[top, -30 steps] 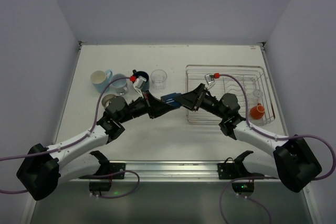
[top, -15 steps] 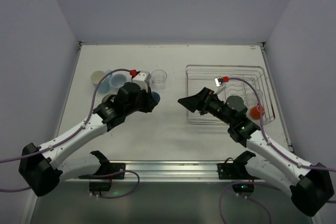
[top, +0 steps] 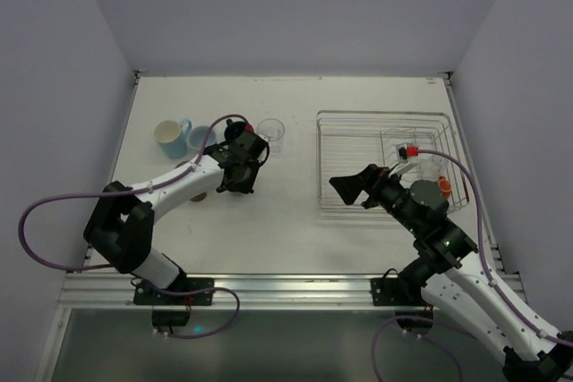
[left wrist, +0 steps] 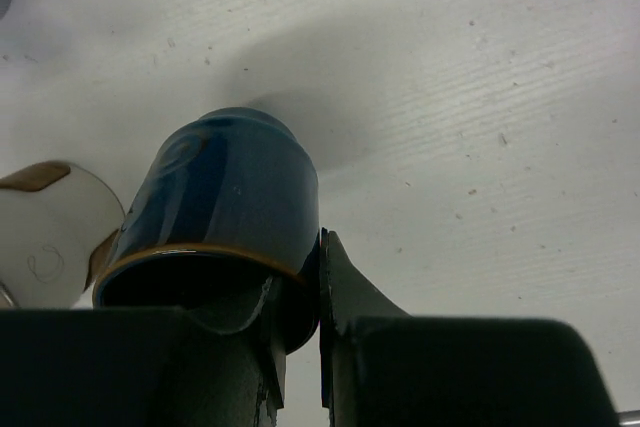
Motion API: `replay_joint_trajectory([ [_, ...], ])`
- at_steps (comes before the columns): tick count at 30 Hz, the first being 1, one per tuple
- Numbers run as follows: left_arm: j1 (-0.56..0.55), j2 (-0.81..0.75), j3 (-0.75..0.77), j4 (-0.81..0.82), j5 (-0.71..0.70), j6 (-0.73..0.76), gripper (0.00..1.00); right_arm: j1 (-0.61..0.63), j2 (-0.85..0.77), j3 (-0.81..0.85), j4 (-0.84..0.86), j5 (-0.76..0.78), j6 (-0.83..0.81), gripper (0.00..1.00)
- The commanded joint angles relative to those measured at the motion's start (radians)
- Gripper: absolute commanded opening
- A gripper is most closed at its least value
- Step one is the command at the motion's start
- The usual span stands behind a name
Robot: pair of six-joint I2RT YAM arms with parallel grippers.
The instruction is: Unload the cups from the dish rack
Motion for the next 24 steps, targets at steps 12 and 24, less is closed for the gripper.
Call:
replay_joint_trajectory([
  [12, 0.091, 0.036, 0.042, -0.009, 0.029, 0.101, 0.45, 0.000, -0.012, 0.009, -0.121, 0.146, -0.076, 0.99],
  [24, 0.043, -0.320, 0.076, 0.110, 0.017, 0.100, 0.85, -0.078, 0.071, 0.061, -0.202, 0.387, -0.092, 0.90],
])
